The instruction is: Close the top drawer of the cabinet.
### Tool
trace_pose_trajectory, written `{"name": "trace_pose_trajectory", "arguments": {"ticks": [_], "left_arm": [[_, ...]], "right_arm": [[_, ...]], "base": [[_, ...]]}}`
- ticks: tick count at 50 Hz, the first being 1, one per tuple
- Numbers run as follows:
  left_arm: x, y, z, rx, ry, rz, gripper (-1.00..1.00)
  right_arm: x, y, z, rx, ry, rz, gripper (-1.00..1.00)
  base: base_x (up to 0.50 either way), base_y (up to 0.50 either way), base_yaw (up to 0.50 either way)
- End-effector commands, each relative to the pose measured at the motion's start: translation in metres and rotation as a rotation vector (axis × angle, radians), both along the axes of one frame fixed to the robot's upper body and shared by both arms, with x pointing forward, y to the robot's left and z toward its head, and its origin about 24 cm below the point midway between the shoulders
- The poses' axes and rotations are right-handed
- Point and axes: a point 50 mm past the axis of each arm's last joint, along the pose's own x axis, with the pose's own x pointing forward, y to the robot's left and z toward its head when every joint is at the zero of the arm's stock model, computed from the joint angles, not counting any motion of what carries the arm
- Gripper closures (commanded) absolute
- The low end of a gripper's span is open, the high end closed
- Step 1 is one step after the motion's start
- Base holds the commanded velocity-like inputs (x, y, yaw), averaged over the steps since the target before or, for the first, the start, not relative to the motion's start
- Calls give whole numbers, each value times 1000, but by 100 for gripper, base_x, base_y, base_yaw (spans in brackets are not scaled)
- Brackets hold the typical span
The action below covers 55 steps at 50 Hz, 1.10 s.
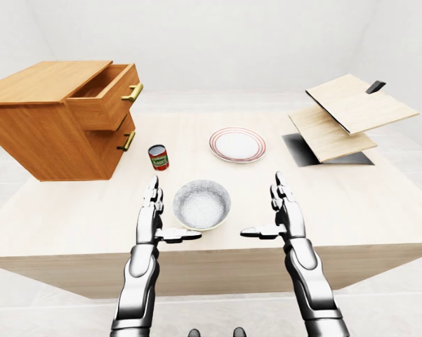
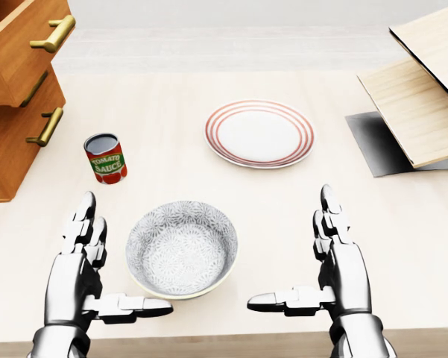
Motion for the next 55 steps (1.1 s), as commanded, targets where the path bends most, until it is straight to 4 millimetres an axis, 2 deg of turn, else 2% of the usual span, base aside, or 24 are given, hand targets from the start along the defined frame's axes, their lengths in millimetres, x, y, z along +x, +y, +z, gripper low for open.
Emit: {"name": "trace_pose_trajectory", "arguments": {"ticks": [1, 12, 16, 17, 18, 21, 22, 23, 26, 32, 33, 38, 40, 41, 45, 51, 54, 55], "left_arm": [[2, 2, -1, 15, 10, -4, -100], [0, 4, 4, 25, -7, 20, -100], [-1, 8, 13, 39, -24, 47, -100], [1, 11, 14, 53, -6, 76, -100], [1, 11, 16, 45, -12, 74, -100], [1, 11, 41, 48, -113, 80, -100], [0, 10, 56, 47, -179, 74, -100], [1, 12, 62, 81, -203, 108, -100], [-3, 11, 94, 39, -341, 81, -100], [-9, 9, 120, 30, -460, 68, -100], [-11, 9, 127, 30, -494, 63, -100], [-19, 6, 144, 38, -577, 51, -100], [-19, 6, 144, 39, -577, 51, -100], [-21, 8, 151, 38, -612, 60, -100], [-26, 7, 162, 39, -665, 57, -100], [-31, 6, 170, 39, -707, 52, -100], [-32, 6, 174, 40, -727, 51, -100], [-33, 6, 175, 41, -732, 51, -100]], "right_arm": [[-1, -5, 1, -9, -1, 6, -100], [-4, -7, 7, 1, -18, -8, -100], [-6, -7, 16, -43, -25, 1, -100], [-7, -10, 28, -28, -64, -12, -100], [-7, -11, 29, -32, -71, -14, -100], [-7, -14, 45, -50, -137, -25, -100], [-9, -13, 57, -63, -187, -15, -100], [-9, -14, 61, -69, -204, -16, -100], [-15, -16, 86, -101, -314, -9, -100], [-22, -21, 106, -127, -400, -20, -100], [-25, -21, 115, -137, -441, -20, -100], [-28, -21, 126, -152, -491, -25, -100], [-28, -21, 126, -153, -491, -25, -100], [-31, -21, 134, -160, -531, -21, -100], [-35, -21, 145, -172, -586, -22, -100], [-39, -22, 148, -178, -599, -29, -100], [-42, -21, 155, -178, -635, -26, -100], [-46, -18, 163, -189, -678, -20, -100]], "base": [[0, 0, 0], [0, 0, 0], [0, 0, 0], [0, 0, 0], [0, 0, 0], [0, 0, 0], [0, 0, 0], [0, 0, 0], [0, 0, 0], [0, 0, 0], [0, 0, 0], [0, 0, 0], [0, 0, 0], [0, 0, 0], [0, 0, 0], [0, 0, 0], [0, 0, 0], [0, 0, 0]]}}
